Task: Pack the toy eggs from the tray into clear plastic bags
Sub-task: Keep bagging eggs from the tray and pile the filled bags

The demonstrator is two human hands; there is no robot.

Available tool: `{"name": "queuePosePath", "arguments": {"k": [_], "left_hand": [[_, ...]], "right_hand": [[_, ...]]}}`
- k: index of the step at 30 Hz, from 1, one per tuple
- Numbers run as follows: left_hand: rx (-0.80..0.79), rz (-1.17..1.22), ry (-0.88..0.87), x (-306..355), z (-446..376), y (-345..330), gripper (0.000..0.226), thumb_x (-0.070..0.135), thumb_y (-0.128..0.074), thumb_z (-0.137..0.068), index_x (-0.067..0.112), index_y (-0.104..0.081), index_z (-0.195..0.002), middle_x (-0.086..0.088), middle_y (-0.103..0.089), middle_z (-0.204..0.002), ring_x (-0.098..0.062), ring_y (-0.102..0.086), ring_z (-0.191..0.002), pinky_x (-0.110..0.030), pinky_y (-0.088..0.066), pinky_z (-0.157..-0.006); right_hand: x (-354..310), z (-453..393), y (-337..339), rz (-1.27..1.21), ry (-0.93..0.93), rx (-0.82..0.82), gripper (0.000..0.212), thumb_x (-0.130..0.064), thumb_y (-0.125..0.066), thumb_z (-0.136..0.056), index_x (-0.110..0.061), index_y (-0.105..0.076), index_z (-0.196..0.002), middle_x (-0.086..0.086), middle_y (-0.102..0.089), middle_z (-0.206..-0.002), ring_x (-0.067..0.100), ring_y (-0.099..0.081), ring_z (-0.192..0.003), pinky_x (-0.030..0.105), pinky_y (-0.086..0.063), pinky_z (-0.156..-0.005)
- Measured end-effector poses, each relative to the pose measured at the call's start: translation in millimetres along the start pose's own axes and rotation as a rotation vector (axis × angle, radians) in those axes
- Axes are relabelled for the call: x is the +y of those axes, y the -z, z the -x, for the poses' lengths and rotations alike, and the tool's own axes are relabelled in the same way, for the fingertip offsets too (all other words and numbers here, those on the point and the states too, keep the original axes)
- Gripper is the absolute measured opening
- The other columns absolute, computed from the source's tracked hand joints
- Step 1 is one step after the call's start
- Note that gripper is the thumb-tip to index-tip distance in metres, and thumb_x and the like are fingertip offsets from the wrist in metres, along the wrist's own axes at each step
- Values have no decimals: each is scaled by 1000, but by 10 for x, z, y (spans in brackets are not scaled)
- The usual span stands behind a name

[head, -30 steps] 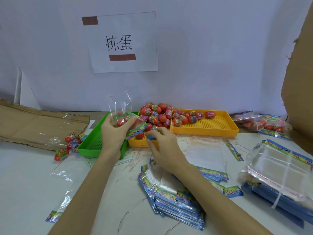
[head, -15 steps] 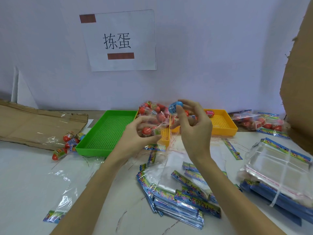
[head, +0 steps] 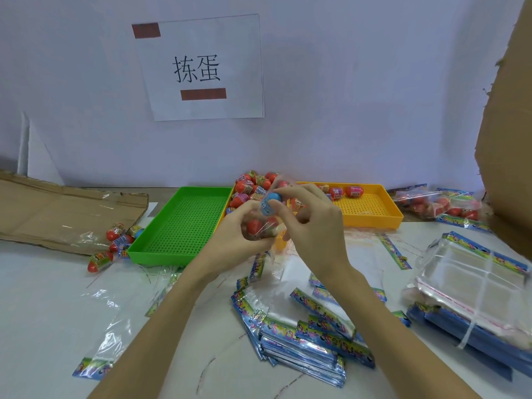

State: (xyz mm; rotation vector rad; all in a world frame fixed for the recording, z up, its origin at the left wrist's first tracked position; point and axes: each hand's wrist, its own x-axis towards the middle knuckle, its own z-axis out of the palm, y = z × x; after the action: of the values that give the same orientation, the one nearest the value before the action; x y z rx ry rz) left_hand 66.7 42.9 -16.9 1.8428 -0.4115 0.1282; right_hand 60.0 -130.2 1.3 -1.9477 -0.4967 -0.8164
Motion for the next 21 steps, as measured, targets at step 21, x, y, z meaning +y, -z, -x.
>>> {"name": "queuePosePath", "arguments": {"k": [21], "left_hand": [[38,54,45,36,5,86,22,38,-72,-97,20,-76,-109,-3,-81,-100,-18,-78,-93,-28,-63,-69]], "right_hand": [[90,-40,67,-98,-101,-273,51,-48,-38,-105,-17,-79,-112,-11,-67,-85,12,-68,-80,22,-50,-74]]}}
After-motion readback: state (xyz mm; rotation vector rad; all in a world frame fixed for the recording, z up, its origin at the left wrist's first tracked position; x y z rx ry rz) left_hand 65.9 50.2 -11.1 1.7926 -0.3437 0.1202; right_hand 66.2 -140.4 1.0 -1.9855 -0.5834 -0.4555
